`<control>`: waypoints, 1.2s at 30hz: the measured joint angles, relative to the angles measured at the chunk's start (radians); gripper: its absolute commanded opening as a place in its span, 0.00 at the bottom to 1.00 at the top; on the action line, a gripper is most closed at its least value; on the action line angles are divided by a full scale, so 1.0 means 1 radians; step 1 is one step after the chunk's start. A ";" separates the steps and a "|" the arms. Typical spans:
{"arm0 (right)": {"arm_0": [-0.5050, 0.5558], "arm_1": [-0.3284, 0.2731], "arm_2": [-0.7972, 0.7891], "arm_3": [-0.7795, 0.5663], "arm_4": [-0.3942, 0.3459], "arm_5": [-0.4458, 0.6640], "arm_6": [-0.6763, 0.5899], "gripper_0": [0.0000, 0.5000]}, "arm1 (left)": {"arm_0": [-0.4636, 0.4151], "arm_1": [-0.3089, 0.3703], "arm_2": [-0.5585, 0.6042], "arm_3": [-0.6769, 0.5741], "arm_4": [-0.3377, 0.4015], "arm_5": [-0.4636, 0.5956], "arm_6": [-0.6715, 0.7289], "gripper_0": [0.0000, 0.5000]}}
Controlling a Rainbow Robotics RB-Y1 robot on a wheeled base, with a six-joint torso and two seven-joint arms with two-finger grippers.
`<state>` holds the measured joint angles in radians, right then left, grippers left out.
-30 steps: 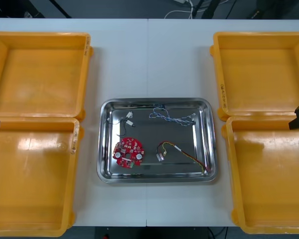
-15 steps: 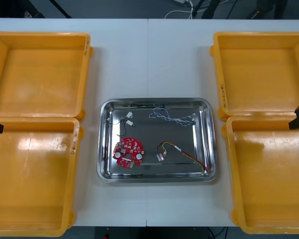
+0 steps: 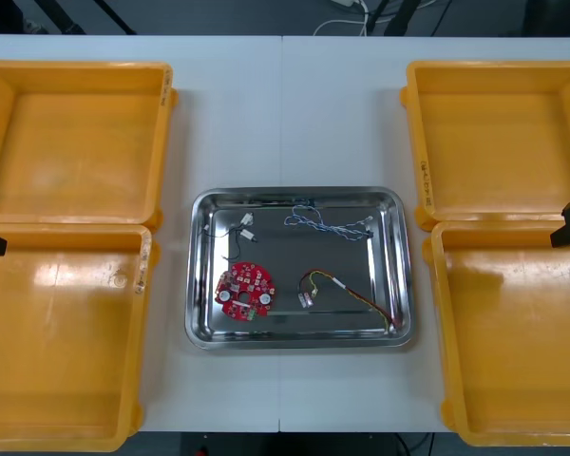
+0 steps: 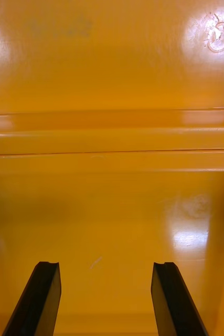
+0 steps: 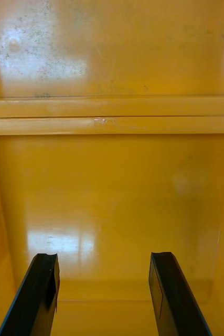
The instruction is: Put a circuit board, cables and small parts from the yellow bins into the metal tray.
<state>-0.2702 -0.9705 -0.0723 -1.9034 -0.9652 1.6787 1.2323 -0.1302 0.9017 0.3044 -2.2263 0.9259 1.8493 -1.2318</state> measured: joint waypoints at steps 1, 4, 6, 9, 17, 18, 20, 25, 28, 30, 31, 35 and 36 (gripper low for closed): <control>0.000 0.000 0.000 0.000 0.000 0.000 0.000 1.00 | 0.000 0.000 0.000 0.000 0.000 0.000 0.000 1.00; 0.000 0.000 0.000 0.000 0.000 0.000 0.000 1.00 | 0.000 0.000 0.000 0.000 0.000 0.000 0.000 1.00; 0.000 0.000 0.000 0.000 0.000 0.000 0.000 1.00 | 0.000 0.000 0.000 0.000 0.000 0.000 0.000 1.00; 0.000 0.000 0.000 0.000 0.000 0.000 0.000 1.00 | 0.000 0.000 0.000 0.000 0.000 0.000 0.000 1.00; 0.000 0.000 0.000 0.000 0.000 0.000 0.000 1.00 | 0.000 0.000 0.000 0.000 0.000 0.000 0.000 1.00; 0.000 0.000 0.000 0.000 0.000 0.000 0.000 1.00 | 0.000 0.000 0.000 0.000 0.000 0.000 0.000 1.00; 0.000 0.000 0.000 0.000 0.000 0.000 0.000 1.00 | 0.000 0.000 0.000 0.000 0.000 0.000 0.000 1.00; 0.000 0.000 0.000 0.000 0.000 0.000 0.000 1.00 | 0.000 0.000 0.000 0.000 0.000 0.000 0.000 1.00; 0.000 0.000 0.000 0.000 0.000 0.000 0.000 1.00 | 0.000 0.000 0.000 0.000 0.000 0.000 0.000 1.00; 0.000 0.000 0.000 0.000 0.000 0.000 0.000 1.00 | 0.000 0.000 0.000 0.000 0.000 0.000 0.000 1.00; 0.000 0.000 0.000 0.000 0.000 0.000 0.000 1.00 | 0.000 0.000 0.000 0.000 0.000 0.000 0.000 1.00; 0.000 0.000 0.000 0.000 0.000 0.000 0.000 1.00 | 0.000 0.000 0.000 0.000 0.000 0.000 0.000 1.00; 0.000 0.000 0.000 0.000 0.000 0.000 0.000 1.00 | 0.000 0.000 0.000 0.000 0.000 0.000 0.000 1.00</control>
<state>-0.2702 -0.9705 -0.0723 -1.9034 -0.9652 1.6787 1.2323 -0.1302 0.9016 0.3044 -2.2264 0.9260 1.8493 -1.2318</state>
